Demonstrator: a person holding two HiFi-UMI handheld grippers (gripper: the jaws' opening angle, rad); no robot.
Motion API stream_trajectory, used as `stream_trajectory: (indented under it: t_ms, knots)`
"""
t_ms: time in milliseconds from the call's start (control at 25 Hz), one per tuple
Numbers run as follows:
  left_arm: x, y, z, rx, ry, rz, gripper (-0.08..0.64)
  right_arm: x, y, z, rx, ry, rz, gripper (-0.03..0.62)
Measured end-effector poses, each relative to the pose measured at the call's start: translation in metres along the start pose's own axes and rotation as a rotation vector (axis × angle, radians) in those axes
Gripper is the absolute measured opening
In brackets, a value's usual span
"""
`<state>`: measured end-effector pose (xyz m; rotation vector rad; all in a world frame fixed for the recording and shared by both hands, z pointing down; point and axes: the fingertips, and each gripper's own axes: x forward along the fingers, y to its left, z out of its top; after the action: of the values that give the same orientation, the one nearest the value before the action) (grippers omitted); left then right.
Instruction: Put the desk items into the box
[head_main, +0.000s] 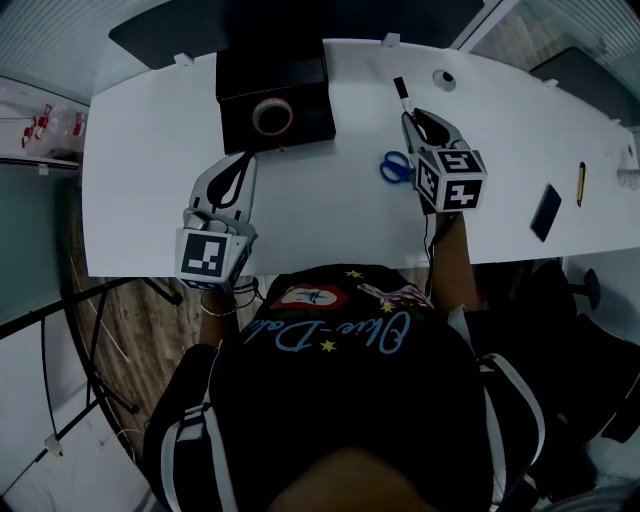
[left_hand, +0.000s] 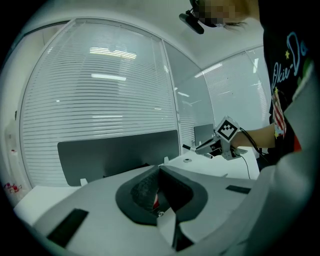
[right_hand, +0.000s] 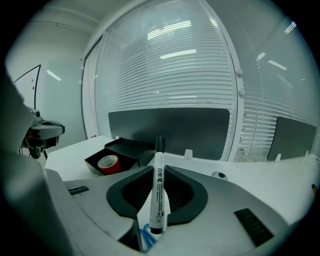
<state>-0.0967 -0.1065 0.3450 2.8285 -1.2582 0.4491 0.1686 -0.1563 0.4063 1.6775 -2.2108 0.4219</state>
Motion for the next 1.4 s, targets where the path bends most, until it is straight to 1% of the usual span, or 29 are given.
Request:
stream_trajectory:
  t_ms: [360, 680, 960, 1120, 1400]
  knots:
    - [-0.004, 0.003, -0.001, 0.015, 0.004, 0.025, 0.000, 0.004, 0.006, 0.003, -0.011, -0.006, 0.023, 0.069]
    - [-0.009, 0.004, -0.007, 0.002, -0.012, 0.054, 0.000, 0.012, 0.015, 0.003, -0.030, -0.001, 0.062, 0.069]
    - [-0.039, 0.033, -0.019, -0.034, -0.011, 0.099, 0.000, 0.030, 0.061, 0.014, -0.071, 0.012, 0.107, 0.069]
    - [-0.062, 0.055, -0.032, -0.054, -0.008, 0.129, 0.000, 0.048, 0.097, 0.017, -0.097, 0.025, 0.143, 0.069]
    - [-0.075, 0.062, -0.043, -0.085, 0.002, 0.183, 0.000, 0.061, 0.117, 0.014, -0.129, 0.043, 0.202, 0.069]
